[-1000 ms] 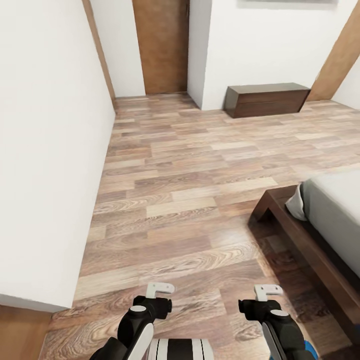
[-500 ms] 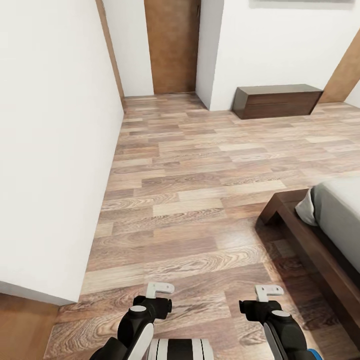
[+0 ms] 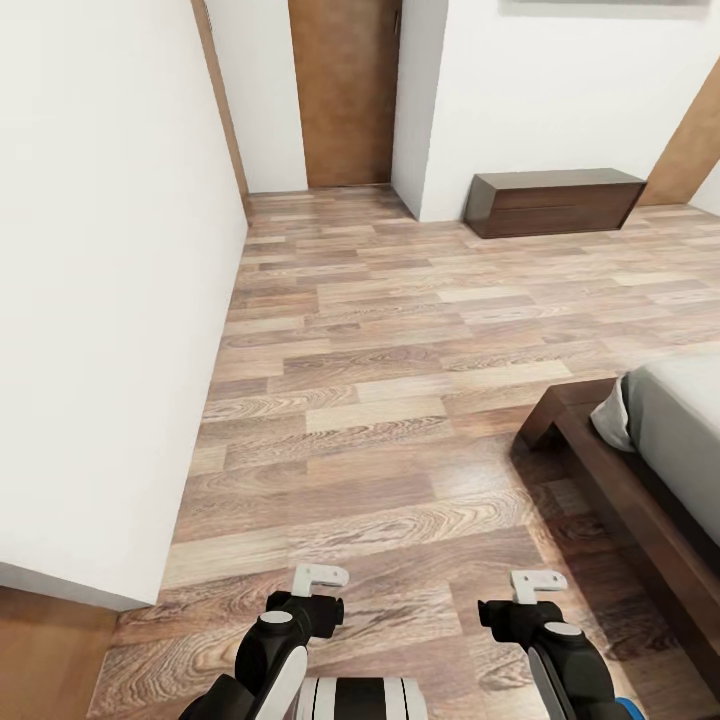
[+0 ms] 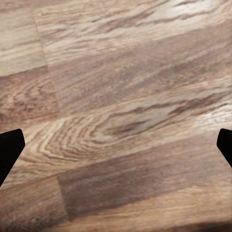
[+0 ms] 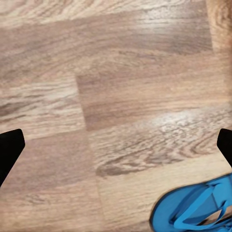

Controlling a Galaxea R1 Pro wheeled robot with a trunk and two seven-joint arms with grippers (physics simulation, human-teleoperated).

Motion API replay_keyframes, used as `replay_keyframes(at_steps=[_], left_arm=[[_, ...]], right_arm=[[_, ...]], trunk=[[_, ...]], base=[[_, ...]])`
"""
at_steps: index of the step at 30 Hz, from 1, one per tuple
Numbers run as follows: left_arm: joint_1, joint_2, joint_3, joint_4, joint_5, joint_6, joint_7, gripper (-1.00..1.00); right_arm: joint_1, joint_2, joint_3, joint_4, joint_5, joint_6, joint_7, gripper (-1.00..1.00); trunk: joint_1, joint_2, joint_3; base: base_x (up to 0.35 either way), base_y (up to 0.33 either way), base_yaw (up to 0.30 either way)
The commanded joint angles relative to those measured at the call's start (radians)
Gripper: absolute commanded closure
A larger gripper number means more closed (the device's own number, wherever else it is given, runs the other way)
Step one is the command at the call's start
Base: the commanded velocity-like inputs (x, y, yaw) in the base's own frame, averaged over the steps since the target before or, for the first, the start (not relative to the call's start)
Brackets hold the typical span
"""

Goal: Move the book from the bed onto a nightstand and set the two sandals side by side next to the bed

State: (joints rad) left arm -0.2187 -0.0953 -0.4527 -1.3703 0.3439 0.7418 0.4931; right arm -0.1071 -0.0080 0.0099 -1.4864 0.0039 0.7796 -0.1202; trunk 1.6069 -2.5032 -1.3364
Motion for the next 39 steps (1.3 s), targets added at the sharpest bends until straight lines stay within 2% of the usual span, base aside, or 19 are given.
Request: replay_keyframes(at_steps=[1, 39], left_arm=[[-0.001, 0.000, -0.001, -0.001, 0.010, 0.002, 0.010, -1.00], [-0.001, 0.000, 0.000, 0.026, 0.015, -0.008, 0.002, -1.00]], right_arm=[[0.001, 0.000, 0.001, -0.001, 0.000, 0.005, -0.004, -1.00], [0.004, 0.007, 0.002, -0.011, -0.004, 0.003, -0.012, -1.00]], trunk=[[0.000, 0.000, -0.001], [0.000, 0.000, -0.001]], base=[[0.000, 0.000, 0.002], [0.000, 0.000, 0.000]])
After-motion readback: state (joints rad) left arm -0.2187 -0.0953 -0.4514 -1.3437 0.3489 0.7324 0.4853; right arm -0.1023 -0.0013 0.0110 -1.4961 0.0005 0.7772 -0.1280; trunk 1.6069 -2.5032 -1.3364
